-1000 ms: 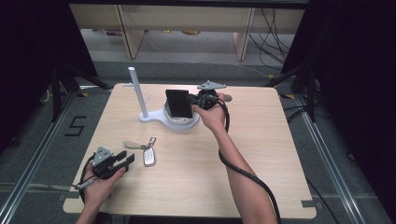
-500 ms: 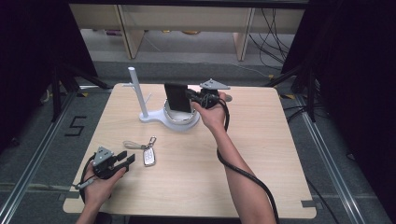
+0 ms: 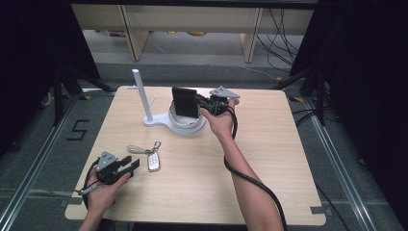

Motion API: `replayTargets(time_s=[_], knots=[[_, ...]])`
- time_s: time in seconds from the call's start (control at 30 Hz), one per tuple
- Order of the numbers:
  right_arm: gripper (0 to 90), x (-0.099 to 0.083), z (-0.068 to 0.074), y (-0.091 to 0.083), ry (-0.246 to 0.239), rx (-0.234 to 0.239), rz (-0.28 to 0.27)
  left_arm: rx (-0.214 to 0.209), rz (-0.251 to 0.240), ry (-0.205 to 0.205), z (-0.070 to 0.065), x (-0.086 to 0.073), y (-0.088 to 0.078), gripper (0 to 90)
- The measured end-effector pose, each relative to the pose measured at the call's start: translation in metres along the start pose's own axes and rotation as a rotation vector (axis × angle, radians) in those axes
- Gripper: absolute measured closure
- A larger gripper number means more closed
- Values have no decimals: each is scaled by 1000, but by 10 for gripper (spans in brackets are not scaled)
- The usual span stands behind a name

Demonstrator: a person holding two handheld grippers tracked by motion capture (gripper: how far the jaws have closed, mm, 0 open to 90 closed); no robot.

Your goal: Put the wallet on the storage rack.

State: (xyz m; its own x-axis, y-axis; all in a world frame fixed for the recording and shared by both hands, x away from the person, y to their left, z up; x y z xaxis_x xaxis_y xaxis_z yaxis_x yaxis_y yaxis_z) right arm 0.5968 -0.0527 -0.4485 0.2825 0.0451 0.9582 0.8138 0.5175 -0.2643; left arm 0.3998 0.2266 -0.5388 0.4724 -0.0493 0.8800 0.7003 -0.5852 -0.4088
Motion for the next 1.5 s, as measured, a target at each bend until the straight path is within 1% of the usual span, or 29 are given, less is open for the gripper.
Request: replayTargets(time_s=[0.03, 0.07, 0.17, 0.27, 0.3, 0.33, 0.37, 0.4, 0.43, 0.5, 0.57, 0.7, 0.8, 0.93, 0.97, 1.0, 1.03, 1.07, 1.1, 1.13, 1.17, 1.23, 1.27, 1.3, 1.33, 1.4, 1.43, 1.47, 1.5], knots=[[832, 0, -1, 0, -19, -2, -10, 0, 1, 2, 0, 0, 0, 576], [832, -2, 0, 0, -13, -7, -6, 0, 4, 3, 0, 0, 0, 575], [832, -8, -1, 1, -50, -14, 2, -3, 2, 3, 0, 0, 0, 575], [832, -10, 0, 1, -53, -18, 2, -3, 3, 3, 0, 0, 0, 575], [830, -10, -1, 1, -76, -27, 8, -2, 2, 2, 0, 0, 0, 575], [830, -10, -1, 1, -76, -27, 8, -2, 2, 2, 0, 0, 0, 575], [821, -8, -1, 1, -105, -37, -1, -3, 2, 1, 0, 0, 0, 574], [821, -8, -1, 1, -105, -37, -1, -4, 3, 0, 0, -1, 0, 574], [796, -7, -1, 1, -105, -34, 33, -4, 3, 0, 0, -1, 0, 574], [781, -6, -2, 1, -115, -35, 36, -3, 3, 0, 0, -1, 0, 573], [730, -3, -3, 2, -133, -56, 53, -1, 6, -2, 0, -1, 0, 572], [716, -1, -3, 4, -138, -38, 65, -1, 8, -3, 1, -1, 0, 572], [685, -4, -4, 5, -120, -47, 86, -1, 7, -4, 1, -1, -1, 571], [643, -4, -5, 5, -134, -67, 88, 2, 7, -5, 1, -1, -1, 571], [643, -4, -5, 5, -134, -67, 88, -2, 5, -5, 1, -1, -1, 571], [638, -4, -3, 4, -115, -55, 98, -4, 5, -4, 1, -1, -1, 571], [630, -3, -5, 5, -118, -64, 85, -5, 6, -5, 1, -1, -1, 570], [605, -1, -5, 4, -119, -56, 92, -2, 4, -6, 1, -1, -1, 569], [593, 1, -5, 3, -119, -67, 95, 1, 7, -5, 1, -1, -1, 569], [578, 2, -5, 2, -109, -60, 100, 0, 7, -4, 1, -1, -1, 568], [563, 4, -5, 2, -118, -62, 100, 0, 6, -5, 1, -1, -1, 567], [542, 7, -4, 1, -119, -57, 108, -1, 6, -3, 0, -1, -1, 566], [539, 8, -4, 1, -124, -54, 102, -1, 6, -2, 0, -1, -1, 565], [535, 9, -4, -1, -123, -59, 103, -3, 5, -2, 0, -1, -1, 565], [535, 9, -3, -2, -123, -49, 103, -2, 4, -3, 0, -1, -1, 564], [517, 9, -2, -6, -140, -45, 106, 0, 3, -1, 1, -1, -1, 562], [512, 8, -2, -9, -141, -49, 125, 2, 1, -1, 2, 0, -2, 560], [509, 8, -2, -12, -152, -42, 124, 2, 1, -1, 2, 0, -2, 558], [505, 7, -3, -17, -158, -48, 137, 1, -4, 2, 2, 0, -2, 553]])
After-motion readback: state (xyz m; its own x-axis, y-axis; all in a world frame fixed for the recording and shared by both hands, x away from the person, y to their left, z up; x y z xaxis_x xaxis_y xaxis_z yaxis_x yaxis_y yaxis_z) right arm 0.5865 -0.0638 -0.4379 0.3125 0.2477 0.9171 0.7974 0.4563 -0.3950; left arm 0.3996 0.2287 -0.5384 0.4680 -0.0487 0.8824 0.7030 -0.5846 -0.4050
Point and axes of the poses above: each handheld gripper's, and its own axes: y roughly forward along the jaws, x roughly out of its top, z roughly to its left, the point moved 6 cm from there along y, roughly forward along the jaws, and after that the axes turned 11 degrees about -x, right-handed, at the moved point
